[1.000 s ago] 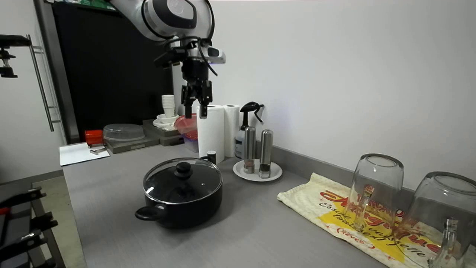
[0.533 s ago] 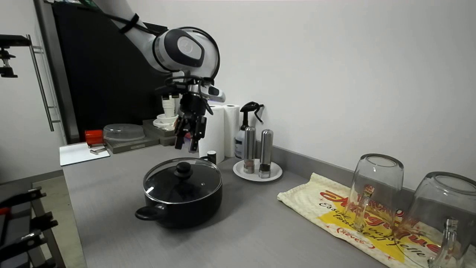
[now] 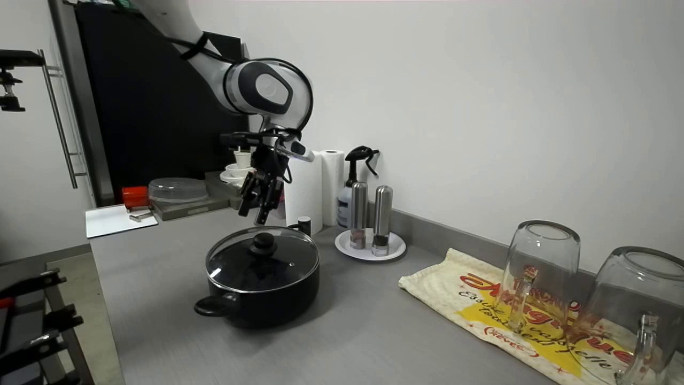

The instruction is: Pick up the lid from the pot and put it on the table

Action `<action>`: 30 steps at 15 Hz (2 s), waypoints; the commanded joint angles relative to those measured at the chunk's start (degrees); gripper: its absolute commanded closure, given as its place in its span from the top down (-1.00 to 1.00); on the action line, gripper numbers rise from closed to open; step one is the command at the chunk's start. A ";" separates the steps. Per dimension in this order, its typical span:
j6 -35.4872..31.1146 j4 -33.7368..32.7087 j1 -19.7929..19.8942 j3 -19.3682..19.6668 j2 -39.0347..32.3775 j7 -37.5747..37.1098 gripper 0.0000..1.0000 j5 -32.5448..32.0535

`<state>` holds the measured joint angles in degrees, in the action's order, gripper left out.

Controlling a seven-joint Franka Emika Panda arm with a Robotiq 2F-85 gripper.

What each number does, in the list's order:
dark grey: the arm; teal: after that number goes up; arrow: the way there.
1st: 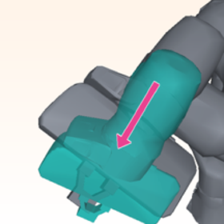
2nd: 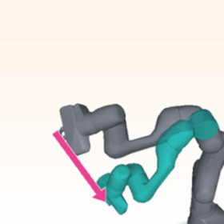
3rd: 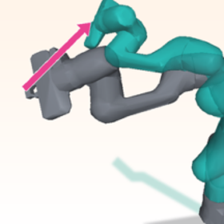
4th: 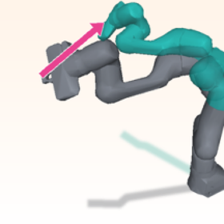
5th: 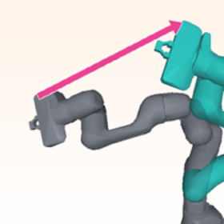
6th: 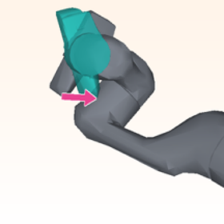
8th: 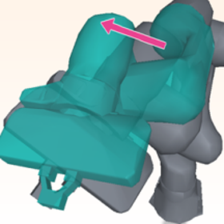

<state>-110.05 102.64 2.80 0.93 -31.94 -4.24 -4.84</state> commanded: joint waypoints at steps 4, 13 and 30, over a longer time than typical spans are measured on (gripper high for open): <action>0.61 -2.16 -1.48 0.25 -2.24 -0.64 1.00 1.66; 0.13 -3.00 -1.59 2.11 -3.55 -2.32 1.00 0.32; 0.35 -5.96 -1.09 3.41 -6.18 -4.72 1.00 0.91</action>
<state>-110.25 98.66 2.14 3.88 -36.90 -7.80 -4.13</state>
